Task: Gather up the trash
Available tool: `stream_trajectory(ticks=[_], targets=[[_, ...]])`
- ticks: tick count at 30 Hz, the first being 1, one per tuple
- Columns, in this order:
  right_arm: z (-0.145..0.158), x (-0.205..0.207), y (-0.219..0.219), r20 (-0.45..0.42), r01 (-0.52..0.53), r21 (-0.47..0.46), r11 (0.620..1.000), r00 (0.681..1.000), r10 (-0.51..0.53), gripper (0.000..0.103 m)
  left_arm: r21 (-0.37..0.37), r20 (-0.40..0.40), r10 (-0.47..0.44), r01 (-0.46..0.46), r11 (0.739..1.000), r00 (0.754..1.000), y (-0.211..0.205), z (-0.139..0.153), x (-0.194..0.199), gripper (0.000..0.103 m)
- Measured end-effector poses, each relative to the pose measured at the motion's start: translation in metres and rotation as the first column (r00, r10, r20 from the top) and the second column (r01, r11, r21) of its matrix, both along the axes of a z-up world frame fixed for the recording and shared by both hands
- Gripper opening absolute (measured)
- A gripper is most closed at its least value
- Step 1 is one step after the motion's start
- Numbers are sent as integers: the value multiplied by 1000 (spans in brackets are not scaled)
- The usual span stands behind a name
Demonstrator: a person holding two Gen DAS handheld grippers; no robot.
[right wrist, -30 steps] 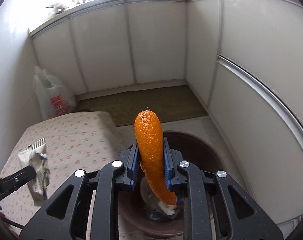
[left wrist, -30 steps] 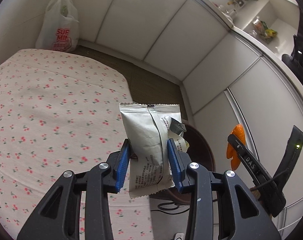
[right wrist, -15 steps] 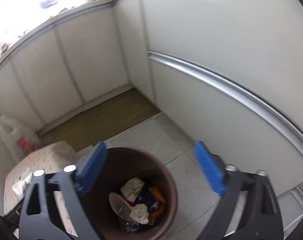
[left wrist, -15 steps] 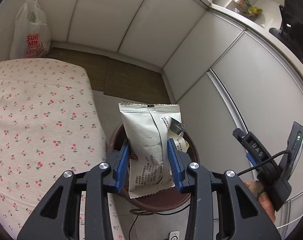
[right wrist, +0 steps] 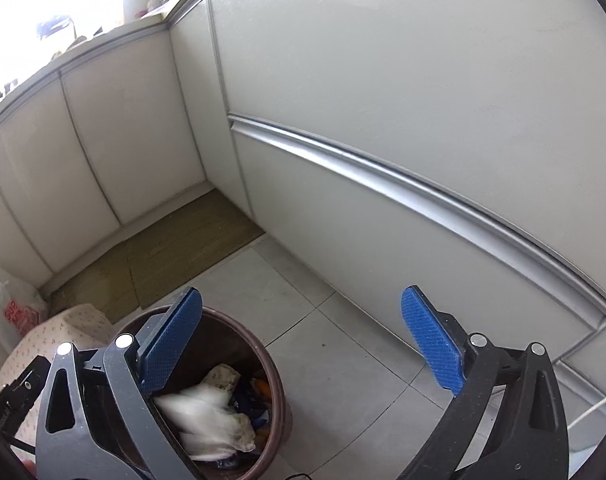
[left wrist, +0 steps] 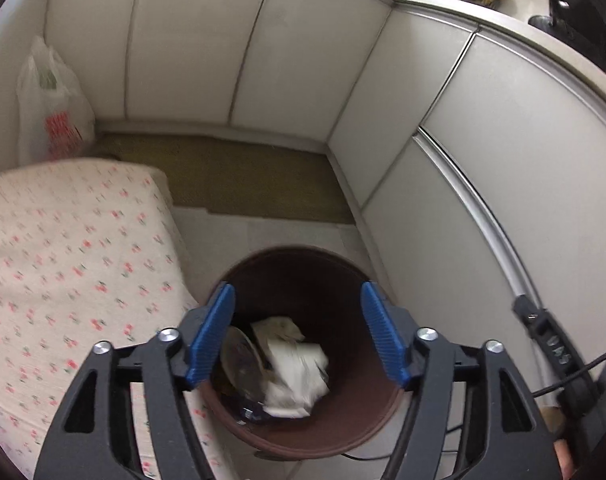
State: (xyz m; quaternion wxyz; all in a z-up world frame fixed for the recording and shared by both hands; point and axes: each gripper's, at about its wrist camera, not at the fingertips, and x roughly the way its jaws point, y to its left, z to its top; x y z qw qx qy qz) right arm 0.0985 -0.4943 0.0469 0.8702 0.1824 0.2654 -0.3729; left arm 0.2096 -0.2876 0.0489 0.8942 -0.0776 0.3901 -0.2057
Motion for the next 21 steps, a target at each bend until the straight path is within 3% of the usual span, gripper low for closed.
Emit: stream_trajectory(ticks=[3,8,14,18,21], targets=[[2,-7,7,16,-10,-5,1000,1000,10,96,71,64,39,-43,997,997,5,6,-13,83],[7,-18,40,4,-26,-118,993,1000,27,96,82,185,110,-127,988,977,34,20,-38,96],[19,-45,91,68,-56,-214,975,995,72,96,155,325,151,-210,965,934,64,31,-79,96],[16,-62,124,81,-90,-252,964,990,114,96,164,338,149,-214,963,929,94,28,-102,96],[5,-73,151,65,-145,-271,952,984,168,96,177,304,181,-242,954,935,123,21,-118,96]])
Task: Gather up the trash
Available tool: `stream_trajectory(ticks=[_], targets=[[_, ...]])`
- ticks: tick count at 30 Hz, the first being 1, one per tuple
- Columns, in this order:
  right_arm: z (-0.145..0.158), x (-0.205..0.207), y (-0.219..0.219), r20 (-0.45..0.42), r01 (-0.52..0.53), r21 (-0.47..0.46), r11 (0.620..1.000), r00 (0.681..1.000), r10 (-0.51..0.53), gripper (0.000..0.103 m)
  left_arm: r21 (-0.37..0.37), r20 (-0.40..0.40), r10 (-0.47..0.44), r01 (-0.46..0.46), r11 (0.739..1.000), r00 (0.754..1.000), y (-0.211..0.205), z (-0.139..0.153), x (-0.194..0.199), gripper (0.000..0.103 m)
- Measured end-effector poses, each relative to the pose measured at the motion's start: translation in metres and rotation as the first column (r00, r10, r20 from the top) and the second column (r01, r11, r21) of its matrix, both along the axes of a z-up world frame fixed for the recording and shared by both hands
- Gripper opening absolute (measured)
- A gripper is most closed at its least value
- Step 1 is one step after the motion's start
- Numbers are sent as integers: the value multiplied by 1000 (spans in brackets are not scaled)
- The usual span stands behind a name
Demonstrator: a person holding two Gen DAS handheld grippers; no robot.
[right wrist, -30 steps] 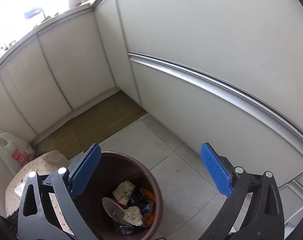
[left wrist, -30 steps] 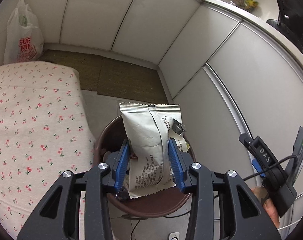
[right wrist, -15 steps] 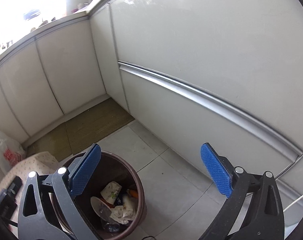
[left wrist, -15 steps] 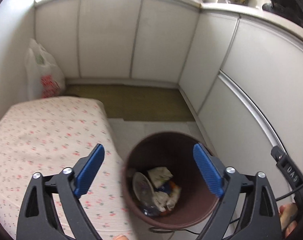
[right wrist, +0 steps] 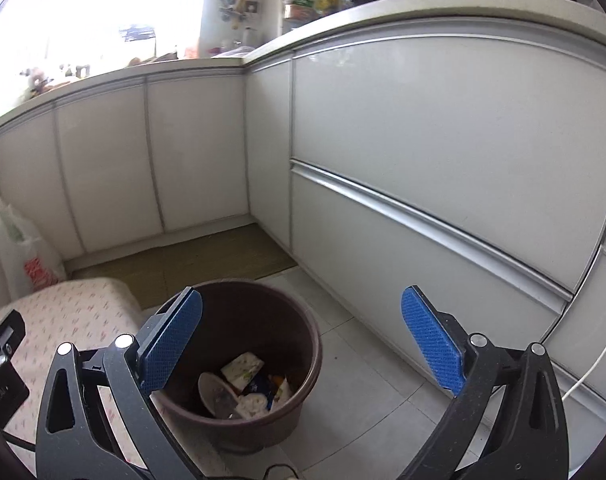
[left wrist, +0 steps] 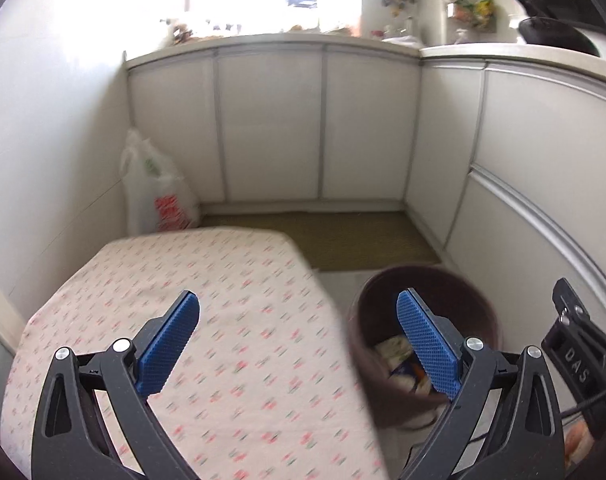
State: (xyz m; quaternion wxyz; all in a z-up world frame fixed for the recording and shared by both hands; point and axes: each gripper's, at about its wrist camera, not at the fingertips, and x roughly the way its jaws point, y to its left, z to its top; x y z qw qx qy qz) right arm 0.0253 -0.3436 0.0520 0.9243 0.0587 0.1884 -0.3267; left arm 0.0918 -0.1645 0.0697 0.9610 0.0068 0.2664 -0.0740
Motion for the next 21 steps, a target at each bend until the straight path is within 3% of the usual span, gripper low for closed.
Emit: stream_trajectory(ticks=[3,7,10,14,18,21], targets=[[-8,-11,25,-3,-63,-16,998,998,63,96,-62,-56,20,-23,998,998,31,-7,-15,96],[-14,-28,53,32,-122,-17,992,992,122,96,-85,-84,30,-37,996,996,63,-18,-32,96],[-18,-37,68,42,-180,10,984,983,180,96,-85,-44,62,-65,994,997,83,-22,-48,96],[-23,-39,88,22,-220,-37,975,975,221,96,-93,30,94,-91,992,995,101,-34,-66,96],[-28,-39,105,15,-250,-99,963,968,252,96,-137,-41,76,-81,987,996,116,-48,-60,96],[-31,-37,112,15,-258,-111,960,965,261,96,-128,-21,73,-75,989,997,119,-55,-62,96]])
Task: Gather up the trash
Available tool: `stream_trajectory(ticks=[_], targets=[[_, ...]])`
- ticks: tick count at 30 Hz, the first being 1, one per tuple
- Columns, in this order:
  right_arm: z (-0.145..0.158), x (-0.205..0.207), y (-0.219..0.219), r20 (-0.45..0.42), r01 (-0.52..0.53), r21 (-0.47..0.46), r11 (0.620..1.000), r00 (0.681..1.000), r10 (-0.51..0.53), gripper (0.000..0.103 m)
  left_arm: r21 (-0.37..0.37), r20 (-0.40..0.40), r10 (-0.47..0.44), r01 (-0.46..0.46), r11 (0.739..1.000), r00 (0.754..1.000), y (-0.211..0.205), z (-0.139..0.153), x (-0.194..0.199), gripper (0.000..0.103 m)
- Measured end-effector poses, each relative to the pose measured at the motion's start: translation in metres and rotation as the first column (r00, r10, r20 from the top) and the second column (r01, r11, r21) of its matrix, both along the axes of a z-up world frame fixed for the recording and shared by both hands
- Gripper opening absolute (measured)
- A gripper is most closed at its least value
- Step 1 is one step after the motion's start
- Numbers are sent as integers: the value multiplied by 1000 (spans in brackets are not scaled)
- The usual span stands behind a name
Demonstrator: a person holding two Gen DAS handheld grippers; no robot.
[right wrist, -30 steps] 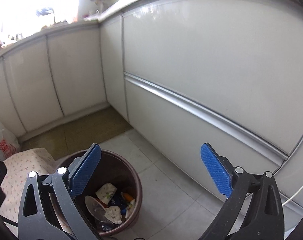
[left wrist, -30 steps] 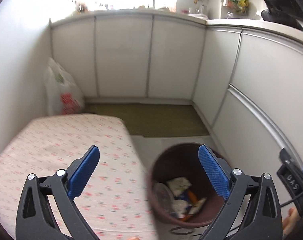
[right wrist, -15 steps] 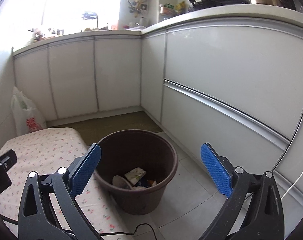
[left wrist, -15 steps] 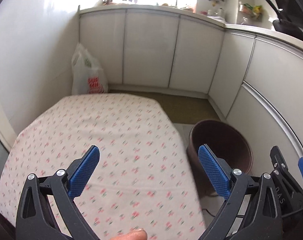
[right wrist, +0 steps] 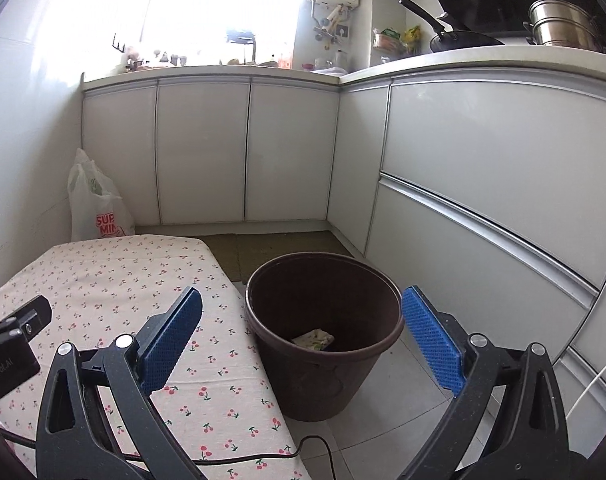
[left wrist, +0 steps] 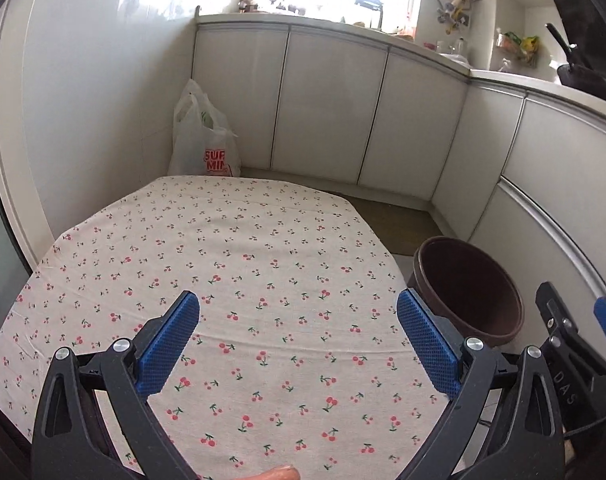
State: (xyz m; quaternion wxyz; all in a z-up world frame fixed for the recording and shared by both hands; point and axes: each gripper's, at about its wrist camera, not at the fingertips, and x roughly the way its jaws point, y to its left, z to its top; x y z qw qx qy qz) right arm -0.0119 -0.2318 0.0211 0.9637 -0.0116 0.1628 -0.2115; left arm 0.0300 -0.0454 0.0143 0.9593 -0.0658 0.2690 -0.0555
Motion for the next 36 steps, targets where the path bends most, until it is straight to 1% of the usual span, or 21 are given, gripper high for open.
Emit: stream_trajectory(ticks=[4,7,10,14,17,36], targets=[[-5,1,7,-12,-16,6,1000,1000,16,96,23,23,-8,7,1000,1000,-1,-5,-2,96],[-5,-1,14,2,-22,-12,1000,1000,22,96,51,41,0,-2,999,999,-2,-7,-3,96],[-6,-2,19,11,-21,-42,999,1000,22,96,35,32,2,-3,999,999,2,-8,-2,96],[-7,-2,23,12,-19,-57,998,1000,20,96,17,25,8,-8,1000,1000,7,-7,1,96],[-7,-2,24,15,-20,-57,998,1000,21,96,7,17,8,-8,1000,1000,9,-6,1,96],[-6,-3,24,18,-31,-45,999,999,32,96,5,-2,1,-1,1000,1000,8,-9,3,96]])
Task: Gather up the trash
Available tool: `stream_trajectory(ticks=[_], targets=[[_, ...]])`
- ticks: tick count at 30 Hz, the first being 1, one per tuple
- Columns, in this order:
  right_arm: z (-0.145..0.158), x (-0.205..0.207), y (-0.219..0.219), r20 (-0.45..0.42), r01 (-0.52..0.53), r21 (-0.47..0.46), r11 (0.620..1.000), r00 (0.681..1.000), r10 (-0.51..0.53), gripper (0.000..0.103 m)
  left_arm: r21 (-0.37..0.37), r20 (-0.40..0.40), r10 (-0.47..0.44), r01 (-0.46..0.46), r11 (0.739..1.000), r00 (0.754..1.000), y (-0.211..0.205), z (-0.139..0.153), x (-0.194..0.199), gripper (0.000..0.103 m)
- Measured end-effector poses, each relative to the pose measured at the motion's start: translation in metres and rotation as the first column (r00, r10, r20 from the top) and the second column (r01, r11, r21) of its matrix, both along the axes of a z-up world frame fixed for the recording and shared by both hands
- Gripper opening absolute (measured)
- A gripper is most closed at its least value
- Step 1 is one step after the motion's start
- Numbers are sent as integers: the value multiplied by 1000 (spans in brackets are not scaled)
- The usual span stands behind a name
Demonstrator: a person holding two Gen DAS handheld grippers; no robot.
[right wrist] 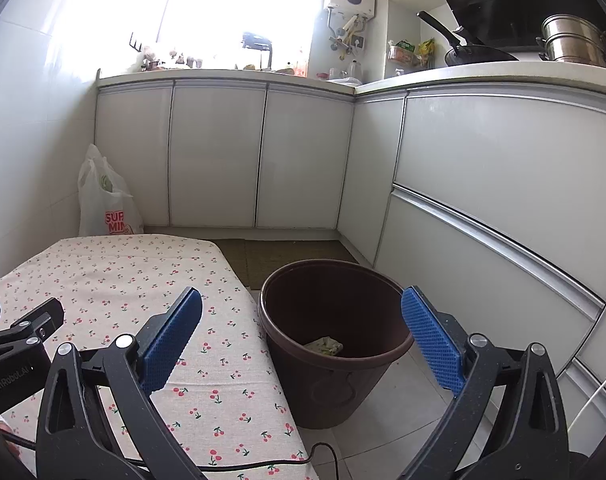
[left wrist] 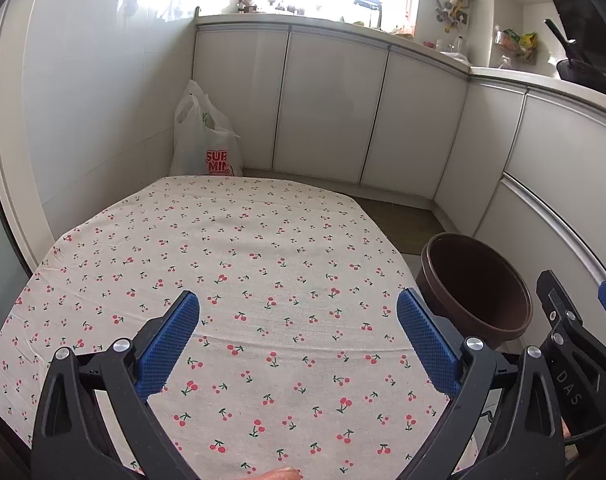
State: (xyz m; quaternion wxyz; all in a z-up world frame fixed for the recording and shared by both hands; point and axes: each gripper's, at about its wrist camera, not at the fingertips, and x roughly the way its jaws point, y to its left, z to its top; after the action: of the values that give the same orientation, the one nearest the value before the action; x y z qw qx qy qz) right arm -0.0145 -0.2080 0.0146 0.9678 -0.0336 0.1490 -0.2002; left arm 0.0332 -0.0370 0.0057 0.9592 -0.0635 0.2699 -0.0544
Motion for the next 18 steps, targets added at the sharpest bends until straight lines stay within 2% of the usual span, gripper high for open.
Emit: stream_trajectory(ticks=[18], targets=[[-1,1,-1,-4,0,1,1000,1000,0,96,-6,-10,-3,2,1000,1000,0,-1,1,96]])
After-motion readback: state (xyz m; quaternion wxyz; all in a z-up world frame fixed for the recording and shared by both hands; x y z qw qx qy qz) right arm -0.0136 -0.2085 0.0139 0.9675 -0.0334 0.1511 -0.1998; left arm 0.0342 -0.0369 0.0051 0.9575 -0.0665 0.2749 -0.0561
